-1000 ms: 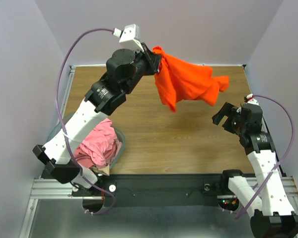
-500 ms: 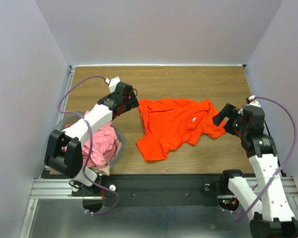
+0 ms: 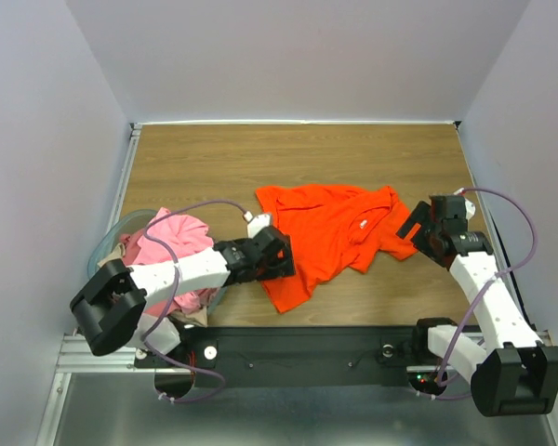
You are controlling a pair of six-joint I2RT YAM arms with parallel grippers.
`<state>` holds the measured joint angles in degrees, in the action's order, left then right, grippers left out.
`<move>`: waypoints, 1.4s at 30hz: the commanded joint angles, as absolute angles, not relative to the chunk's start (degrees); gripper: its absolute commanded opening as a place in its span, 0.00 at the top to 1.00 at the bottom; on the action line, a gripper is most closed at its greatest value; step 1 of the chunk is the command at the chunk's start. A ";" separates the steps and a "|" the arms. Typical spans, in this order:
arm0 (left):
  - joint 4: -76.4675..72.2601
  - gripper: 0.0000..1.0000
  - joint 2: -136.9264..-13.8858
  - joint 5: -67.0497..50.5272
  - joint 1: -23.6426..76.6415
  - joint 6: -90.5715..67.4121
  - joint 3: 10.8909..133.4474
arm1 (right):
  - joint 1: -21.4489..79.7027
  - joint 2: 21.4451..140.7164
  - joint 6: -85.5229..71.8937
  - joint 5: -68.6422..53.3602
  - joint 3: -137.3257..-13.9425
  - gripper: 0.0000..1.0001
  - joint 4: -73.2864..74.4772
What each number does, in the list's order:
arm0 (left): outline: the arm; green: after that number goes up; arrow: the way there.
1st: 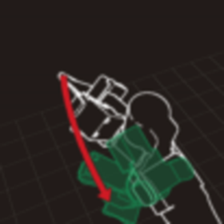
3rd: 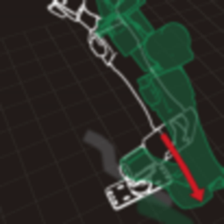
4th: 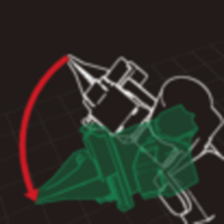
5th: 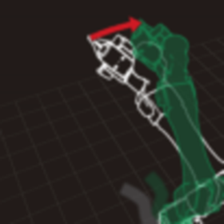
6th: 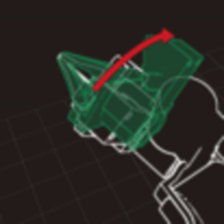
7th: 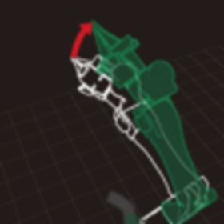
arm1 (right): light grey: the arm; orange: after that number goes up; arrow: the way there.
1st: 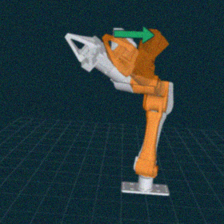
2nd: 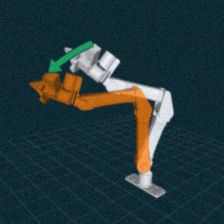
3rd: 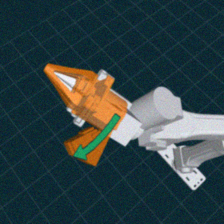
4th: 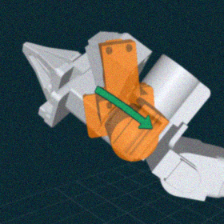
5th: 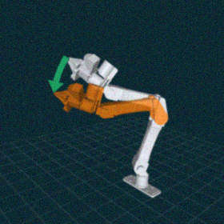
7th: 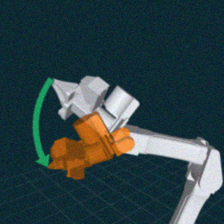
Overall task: Fold and stack the t-shirts
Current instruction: Flatten the tshirt out
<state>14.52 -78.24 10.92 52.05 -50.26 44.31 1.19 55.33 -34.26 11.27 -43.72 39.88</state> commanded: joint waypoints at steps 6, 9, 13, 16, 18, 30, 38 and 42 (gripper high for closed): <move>19.07 0.02 -74.35 11.08 65.21 -66.61 38.41 | 1.14 55.37 -39.81 16.43 -42.45 0.00 34.01; 19.34 0.05 -77.95 10.64 66.79 -67.76 38.76 | 1.14 54.67 -39.99 17.23 -42.01 0.00 34.10; 20.56 0.11 -85.58 11.16 67.76 -68.38 42.09 | 1.05 53.62 -40.34 16.79 -40.96 0.00 34.01; 22.84 0.20 -90.33 12.74 67.76 -69.60 45.25 | 1.14 53.35 -40.17 16.17 -40.69 0.00 34.10; 23.99 0.38 -92.36 13.71 67.76 -69.79 46.84 | 1.06 53.35 -39.82 15.91 -40.52 0.00 34.10; 34.00 1.00 -82.54 28.80 66.89 -74.09 51.32 | 1.05 57.47 -40.78 19.69 -40.96 0.00 33.40; 28.67 1.00 -65.06 33.48 55.73 -62.16 53.26 | 0.97 61.00 -40.60 18.89 -41.57 0.00 32.35; 21.63 1.00 -58.11 32.96 50.64 -54.94 53.96 | 0.97 62.75 -41.22 18.81 -41.13 0.01 31.91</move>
<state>27.51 -62.98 29.52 53.34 -63.13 51.22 1.19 61.69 -40.14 17.58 -40.29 35.05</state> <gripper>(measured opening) 0.026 0.992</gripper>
